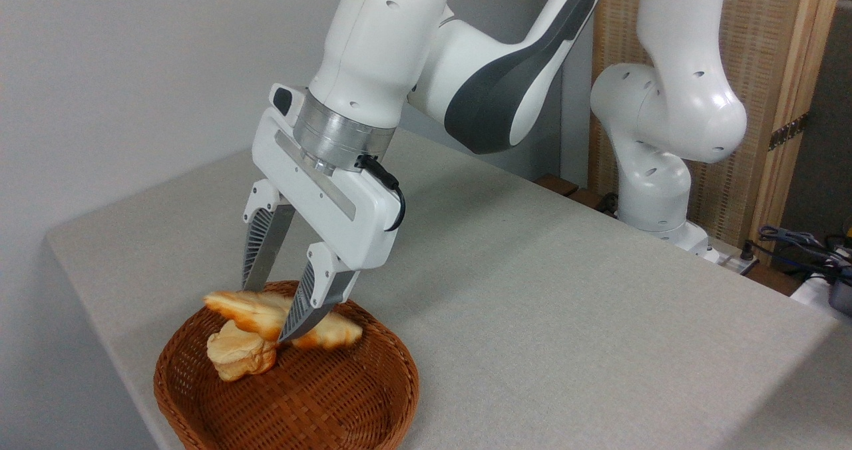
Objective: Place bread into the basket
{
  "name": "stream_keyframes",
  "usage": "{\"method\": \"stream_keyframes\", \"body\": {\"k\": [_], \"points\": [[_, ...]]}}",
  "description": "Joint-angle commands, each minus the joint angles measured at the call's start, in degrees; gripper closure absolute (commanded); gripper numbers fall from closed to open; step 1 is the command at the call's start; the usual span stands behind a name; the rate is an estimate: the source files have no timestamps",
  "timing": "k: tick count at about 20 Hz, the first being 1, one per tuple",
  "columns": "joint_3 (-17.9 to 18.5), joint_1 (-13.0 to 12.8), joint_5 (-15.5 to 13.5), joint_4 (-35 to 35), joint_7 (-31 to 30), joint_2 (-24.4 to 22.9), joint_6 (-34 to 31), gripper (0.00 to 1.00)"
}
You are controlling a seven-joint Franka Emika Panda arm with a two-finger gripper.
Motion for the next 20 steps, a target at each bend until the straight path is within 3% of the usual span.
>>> {"method": "stream_keyframes", "body": {"k": [1, 5, 8, 11, 15, 20], "points": [[0.31, -0.25, -1.16, 0.56, -0.68, 0.12, 0.87, 0.0], [0.22, -0.34, -1.16, 0.56, -1.56, -0.67, 0.78, 0.0], [-0.22, -0.34, -0.37, 0.65, -5.42, -2.17, 0.17, 0.0], [-0.39, -0.42, 0.33, 1.26, -7.27, -3.92, -4.3, 0.0], [-0.83, -0.51, 10.33, 7.4, -12.18, -4.54, -18.0, 0.0], [-2.94, -0.51, 16.67, 9.08, -15.27, -4.72, -27.24, 0.0]]}}
